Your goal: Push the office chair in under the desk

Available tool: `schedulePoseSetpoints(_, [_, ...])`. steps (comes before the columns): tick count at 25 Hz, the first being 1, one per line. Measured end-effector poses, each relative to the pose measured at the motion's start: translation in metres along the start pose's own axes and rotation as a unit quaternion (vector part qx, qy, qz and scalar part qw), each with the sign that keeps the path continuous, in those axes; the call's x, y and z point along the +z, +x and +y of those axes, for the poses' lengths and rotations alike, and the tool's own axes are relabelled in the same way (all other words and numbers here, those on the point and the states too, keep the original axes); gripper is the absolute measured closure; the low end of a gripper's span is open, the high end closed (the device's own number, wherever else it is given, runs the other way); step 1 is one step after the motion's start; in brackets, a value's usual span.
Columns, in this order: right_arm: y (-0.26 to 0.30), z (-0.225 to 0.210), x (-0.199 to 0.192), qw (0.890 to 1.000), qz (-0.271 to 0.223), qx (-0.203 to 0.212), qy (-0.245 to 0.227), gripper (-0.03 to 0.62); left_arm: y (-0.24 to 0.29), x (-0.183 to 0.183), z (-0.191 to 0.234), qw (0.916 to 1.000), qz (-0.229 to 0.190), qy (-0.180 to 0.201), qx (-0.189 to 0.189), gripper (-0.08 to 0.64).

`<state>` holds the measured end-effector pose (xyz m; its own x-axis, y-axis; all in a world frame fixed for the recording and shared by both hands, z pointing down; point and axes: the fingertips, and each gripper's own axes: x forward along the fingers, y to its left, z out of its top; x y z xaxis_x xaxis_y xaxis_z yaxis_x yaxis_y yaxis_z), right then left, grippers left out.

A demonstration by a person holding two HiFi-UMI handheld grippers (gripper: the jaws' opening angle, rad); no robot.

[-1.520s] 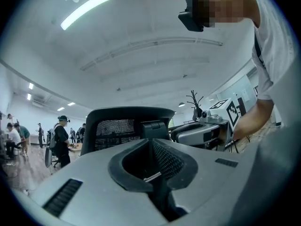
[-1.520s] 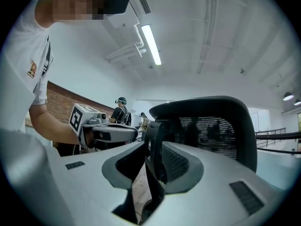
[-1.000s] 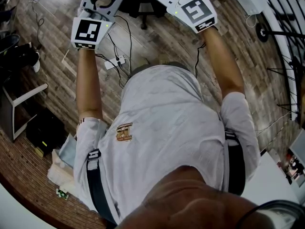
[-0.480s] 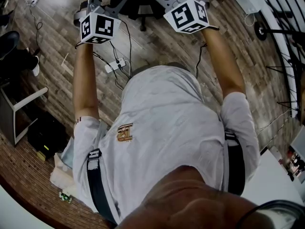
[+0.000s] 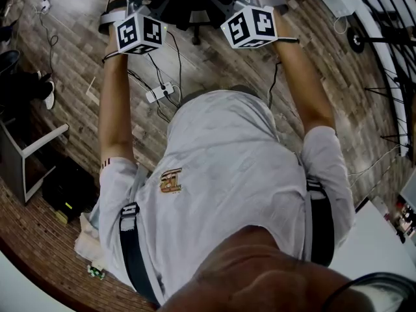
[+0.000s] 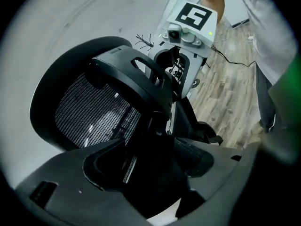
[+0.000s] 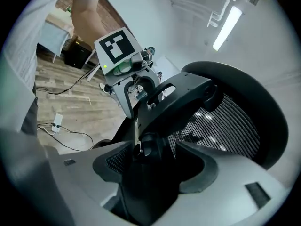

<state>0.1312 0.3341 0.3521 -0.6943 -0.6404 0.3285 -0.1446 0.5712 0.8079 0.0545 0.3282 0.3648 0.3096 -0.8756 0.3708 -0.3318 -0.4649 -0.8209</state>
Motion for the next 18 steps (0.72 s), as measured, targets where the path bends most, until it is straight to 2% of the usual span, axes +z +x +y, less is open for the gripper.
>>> schedulePoseSetpoints(3, [0.001, 0.003, 0.002, 1.0, 0.008, 0.005, -0.016, 0.334, 0.003, -0.002, 0.0, 0.9999, -0.001, 0.013, 0.0, 0.235])
schedulePoseSetpoints(8, [0.012, 0.005, -0.014, 0.998, 0.049, 0.005, -0.04, 0.328, 0.012, -0.005, 0.0, 0.9992, -0.001, 0.041, -0.001, 0.227])
schedulePoseSetpoints(12, [0.023, 0.004, -0.018, 0.995, 0.067, -0.017, -0.073, 0.328, 0.018, -0.014, 0.006, 0.9982, 0.004, 0.059, 0.009, 0.225])
schedulePoseSetpoints(15, [0.028, 0.004, -0.02, 0.991, 0.075, -0.041, -0.1, 0.328, 0.025, -0.021, 0.014, 0.9984, 0.014, 0.053, 0.014, 0.225])
schedulePoseSetpoints(18, [0.031, 0.001, -0.024, 0.988, 0.081, -0.055, -0.118, 0.325, 0.03, -0.019, 0.017, 0.9986, 0.004, 0.053, 0.007, 0.225])
